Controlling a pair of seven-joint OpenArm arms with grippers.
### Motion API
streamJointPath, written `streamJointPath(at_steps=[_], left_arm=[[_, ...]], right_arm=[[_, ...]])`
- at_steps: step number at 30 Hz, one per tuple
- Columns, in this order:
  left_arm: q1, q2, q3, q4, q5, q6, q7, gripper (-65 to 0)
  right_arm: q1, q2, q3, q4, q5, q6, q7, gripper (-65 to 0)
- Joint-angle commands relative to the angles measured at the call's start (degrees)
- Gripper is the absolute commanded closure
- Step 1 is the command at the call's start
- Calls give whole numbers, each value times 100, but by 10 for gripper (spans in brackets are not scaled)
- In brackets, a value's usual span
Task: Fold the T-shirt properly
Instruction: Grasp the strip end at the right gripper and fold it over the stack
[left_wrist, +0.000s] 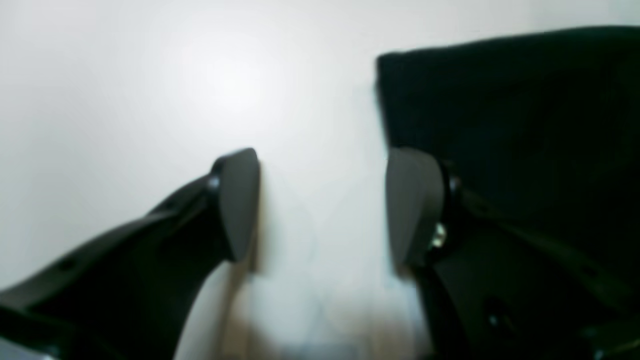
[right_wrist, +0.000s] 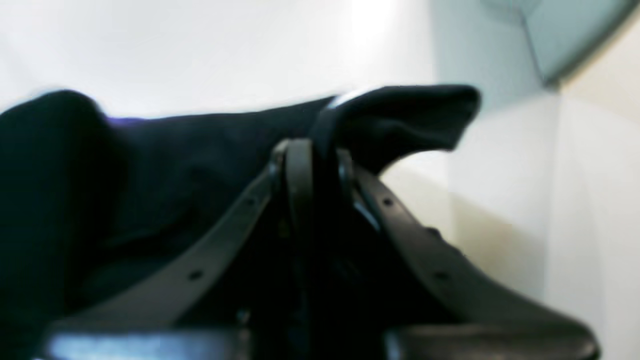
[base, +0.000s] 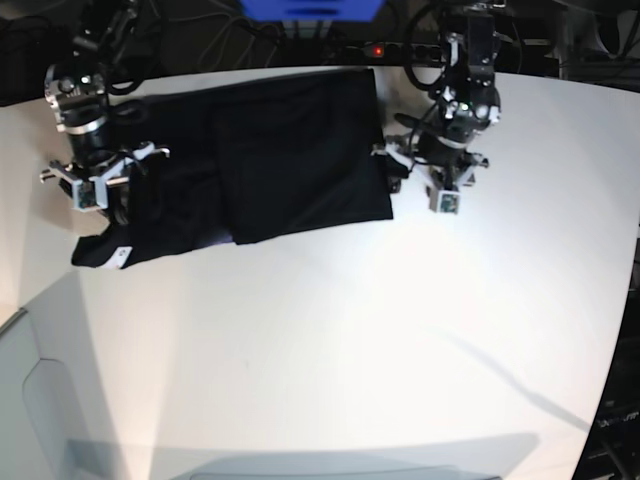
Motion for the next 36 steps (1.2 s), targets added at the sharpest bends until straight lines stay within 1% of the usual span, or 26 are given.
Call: streamJointPath(at_steps=[1,6,11,16,24,26,30,36], left_arm=[[-9,5,74,-4,-48,20,192,-389],[-211,85,162,-75,-48,28,227,-389],[-290,129,180,-101,-48,20,227,-389],[-290,129,189,-110,-48,28,227,-389],[-281,129,153,-110,-48,46,227,-389],[-281,129,153,-110,-48,46,227,-389],[-255,129,145,-57,-48,55,227,-389],[-220,120,30,-40,-48,55,236,-389]], right_arm=[[-74,0,-142,204,107,78,175,0],[-417,0,-1100,388,107,78,184,0],[-496,0,-1997,371,107,78,184,0],[-399,36,-2911,362,89,78,184,0],[-162,44,-3949,327,80,78,149,0],[-56,44,-4274,151,80,78,166,0],[172,44,-4538,-421,80,78,175,0],[524,36,-4828,-878,80,78,149,0]])
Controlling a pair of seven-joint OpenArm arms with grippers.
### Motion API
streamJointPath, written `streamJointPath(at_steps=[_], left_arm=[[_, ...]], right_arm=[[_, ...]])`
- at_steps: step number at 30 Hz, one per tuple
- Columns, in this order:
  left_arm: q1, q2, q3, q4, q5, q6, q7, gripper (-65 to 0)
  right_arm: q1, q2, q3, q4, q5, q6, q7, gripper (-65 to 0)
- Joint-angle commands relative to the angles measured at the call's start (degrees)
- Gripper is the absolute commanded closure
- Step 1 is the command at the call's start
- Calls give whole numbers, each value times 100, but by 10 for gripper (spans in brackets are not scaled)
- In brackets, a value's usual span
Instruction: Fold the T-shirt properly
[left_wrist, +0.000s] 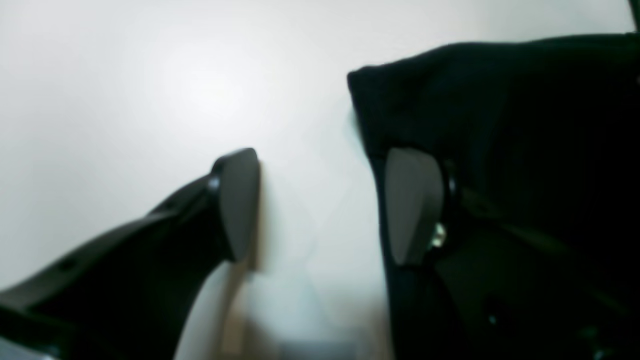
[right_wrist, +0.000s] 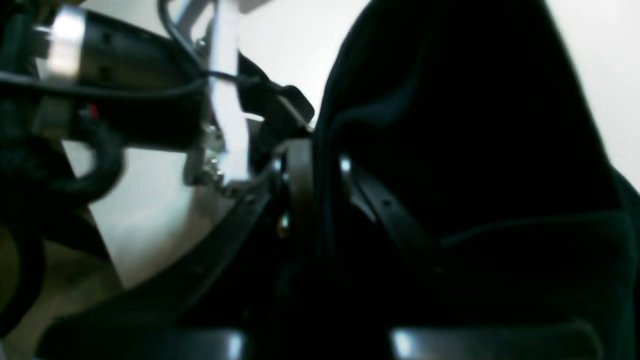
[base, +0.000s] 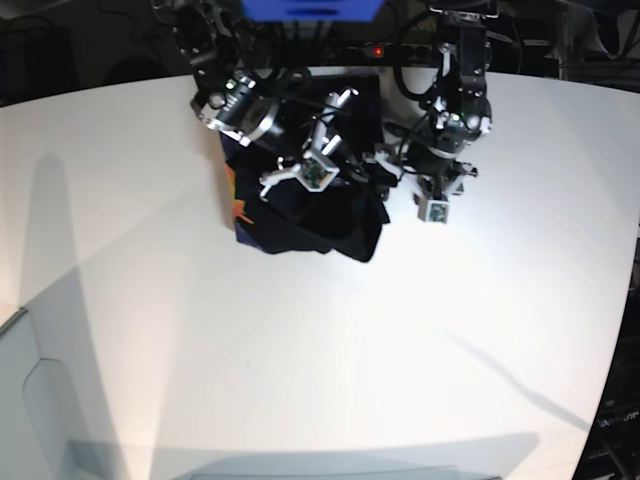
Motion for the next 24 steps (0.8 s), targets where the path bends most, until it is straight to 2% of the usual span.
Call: streamJointPath(at_steps=[1,10,17,19,24], left_arm=[[27,11,-97,90,-20,24,142,-389],[300,11,-844,854,-20,15,142,-389],[441,11,-1328,1118,-20,7,142,-390],[520,19,-1547,1162,-20,-2,142,-390],[537,46,-2049,1162,-20,-20,142,-390]], right_arm=[[45,-58,-76,57,120,80,171,0],[116,-58,-208,-13,120,80,162,-10],[124,117,-674,5,120,80,197,-273],[116,109,-560,189,128,80,197,-310],[98,109,-68,822,137,80,197,-319]])
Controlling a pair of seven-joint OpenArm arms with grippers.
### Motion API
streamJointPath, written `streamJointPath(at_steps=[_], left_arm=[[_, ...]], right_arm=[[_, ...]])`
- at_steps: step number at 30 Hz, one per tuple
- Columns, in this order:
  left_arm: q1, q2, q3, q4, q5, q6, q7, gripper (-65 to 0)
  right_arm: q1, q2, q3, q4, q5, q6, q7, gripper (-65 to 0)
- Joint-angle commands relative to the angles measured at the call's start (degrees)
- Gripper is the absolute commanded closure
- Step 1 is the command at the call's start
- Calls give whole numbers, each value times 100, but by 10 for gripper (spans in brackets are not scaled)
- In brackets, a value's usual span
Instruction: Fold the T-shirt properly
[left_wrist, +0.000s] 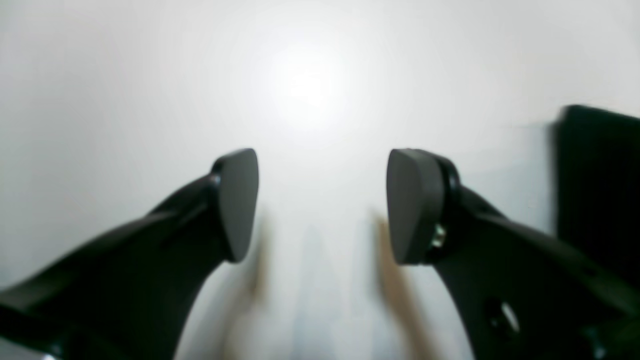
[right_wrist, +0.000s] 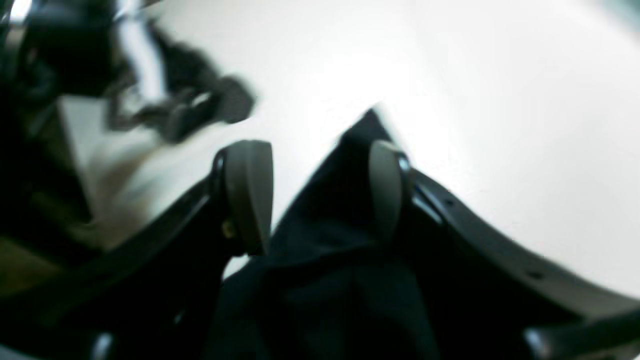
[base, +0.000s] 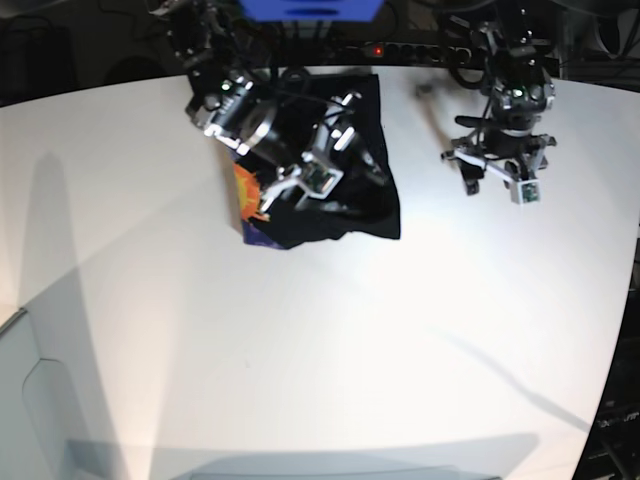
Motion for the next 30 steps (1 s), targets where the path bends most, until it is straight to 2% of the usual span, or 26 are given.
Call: streamJointPath(at_steps=[1,5,9,14,16,24,30], left_arm=[[-18,-35,-102,113,-24,-31,-119,-390],[-18,-35,-462,113,-24,-39,-119,-390],[-18,-35,-673,113,-24,-39,-119,-390],[-18,-62,-717,113,-24,-39,-119,-390],[-18,-53,-735,113,-24,-39,-119,-390],[-18,-97,-743,130,-24,-39,-119,-390],[-18,-88,-990,359,-24,-39,-119,-390]], right_arm=[[30,-33,117,213,104,73,149,-320],[21,-25,671,389,96,73,131,-322],[-14,178,732,283,96,73,122,-322],[-172,309,486,-77,87,73,122,-322],[-260,459,310,-130,87,73,122,-322],[-392,1408,-1123,-86,87,73,158,-322],[-383,1523,-1228,512,87,73,166,-319]])
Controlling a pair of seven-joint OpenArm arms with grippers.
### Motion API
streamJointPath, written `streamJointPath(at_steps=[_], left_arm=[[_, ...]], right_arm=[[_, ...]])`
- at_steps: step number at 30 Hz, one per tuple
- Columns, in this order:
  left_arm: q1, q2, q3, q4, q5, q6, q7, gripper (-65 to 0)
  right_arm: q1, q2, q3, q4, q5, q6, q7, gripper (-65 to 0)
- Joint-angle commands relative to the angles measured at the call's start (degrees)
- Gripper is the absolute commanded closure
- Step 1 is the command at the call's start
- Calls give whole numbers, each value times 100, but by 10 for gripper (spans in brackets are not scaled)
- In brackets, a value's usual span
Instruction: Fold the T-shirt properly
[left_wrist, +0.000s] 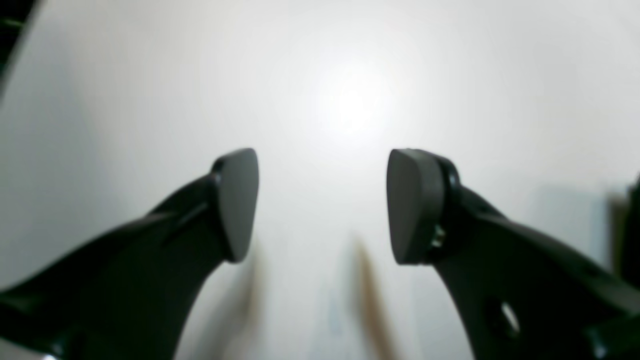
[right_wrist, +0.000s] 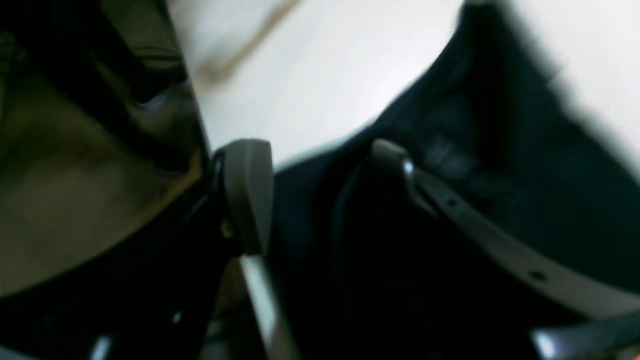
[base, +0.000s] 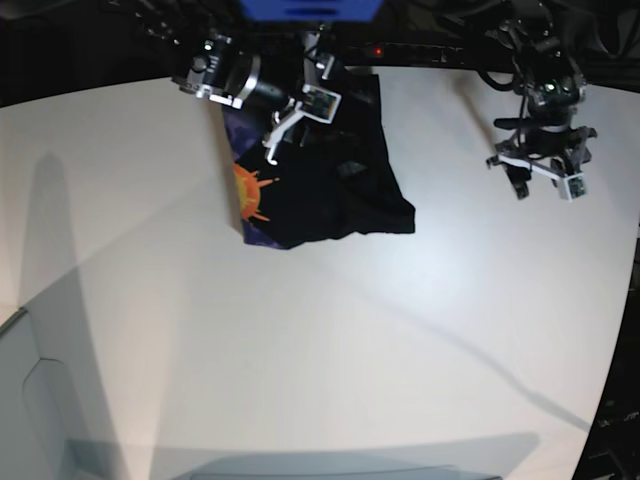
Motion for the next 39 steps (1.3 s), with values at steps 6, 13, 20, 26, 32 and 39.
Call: streamJointPath(at_steps=[6,13,20,26,32,39], left_arm=[[0,-53,-327,95,-7,-2,-84,-390],[0,-53,-564,95,-7,-2,-84,-390],[0,-53,-573,95,-7,-2,-84,-390],[0,-53,-573,95,-7,-2,-84,-390],[114,-53,-582,139,-7,-2,-84,-392],[149,35,-538,481,-7,-2,-75,-393]], right_arm=[[8,-89,308,321,100,69,410,-321],[-1,-273,1037,-66,100,69,516,-322],[-124,25,176,-356,100,69,551,-322],[52,245,-651,-339,100,69,569,-322],[404,236,-589,-339,109,69,569,-322],[694,43,-88,-330,118,69,569,-322]])
